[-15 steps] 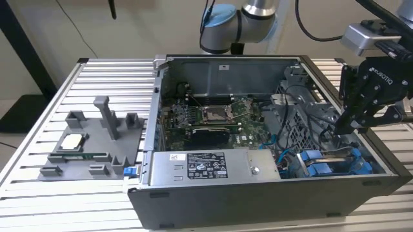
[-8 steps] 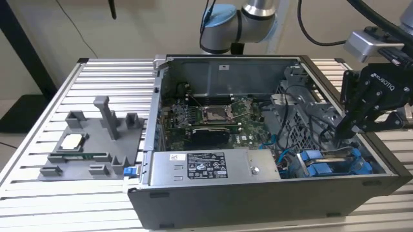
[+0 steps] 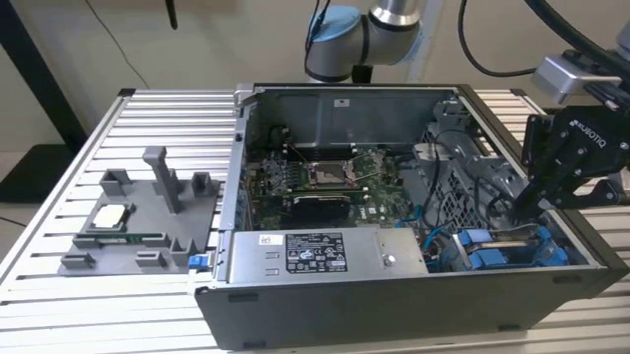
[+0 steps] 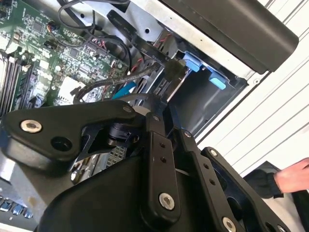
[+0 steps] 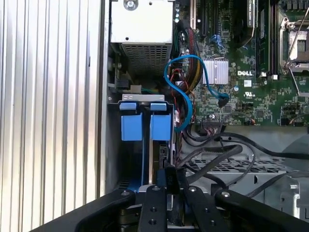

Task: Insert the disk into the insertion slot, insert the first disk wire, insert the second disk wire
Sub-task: 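Insert the first disk wire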

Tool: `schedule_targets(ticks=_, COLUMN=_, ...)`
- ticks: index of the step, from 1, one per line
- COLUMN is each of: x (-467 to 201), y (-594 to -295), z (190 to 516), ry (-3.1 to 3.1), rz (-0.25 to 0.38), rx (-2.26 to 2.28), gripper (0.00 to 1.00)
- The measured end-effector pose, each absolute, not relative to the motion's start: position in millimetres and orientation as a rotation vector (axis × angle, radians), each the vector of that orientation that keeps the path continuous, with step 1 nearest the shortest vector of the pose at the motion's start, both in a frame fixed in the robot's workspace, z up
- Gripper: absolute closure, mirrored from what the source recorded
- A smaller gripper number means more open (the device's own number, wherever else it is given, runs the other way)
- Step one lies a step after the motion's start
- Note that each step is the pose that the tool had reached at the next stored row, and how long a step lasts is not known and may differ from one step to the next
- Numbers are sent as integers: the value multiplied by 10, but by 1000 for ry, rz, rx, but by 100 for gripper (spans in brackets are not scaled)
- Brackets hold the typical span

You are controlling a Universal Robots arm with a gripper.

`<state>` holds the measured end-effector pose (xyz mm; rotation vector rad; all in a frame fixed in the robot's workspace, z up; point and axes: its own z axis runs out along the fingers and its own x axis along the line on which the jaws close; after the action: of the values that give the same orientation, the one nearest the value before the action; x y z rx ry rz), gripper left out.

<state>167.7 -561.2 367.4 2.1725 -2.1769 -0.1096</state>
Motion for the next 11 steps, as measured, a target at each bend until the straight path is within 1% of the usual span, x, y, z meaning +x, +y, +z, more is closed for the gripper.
schedule_targets(ticks=11, x=1690, y=-5613, z=3664, ry=-2174, rz=-116, rx=2169, gripper=81)
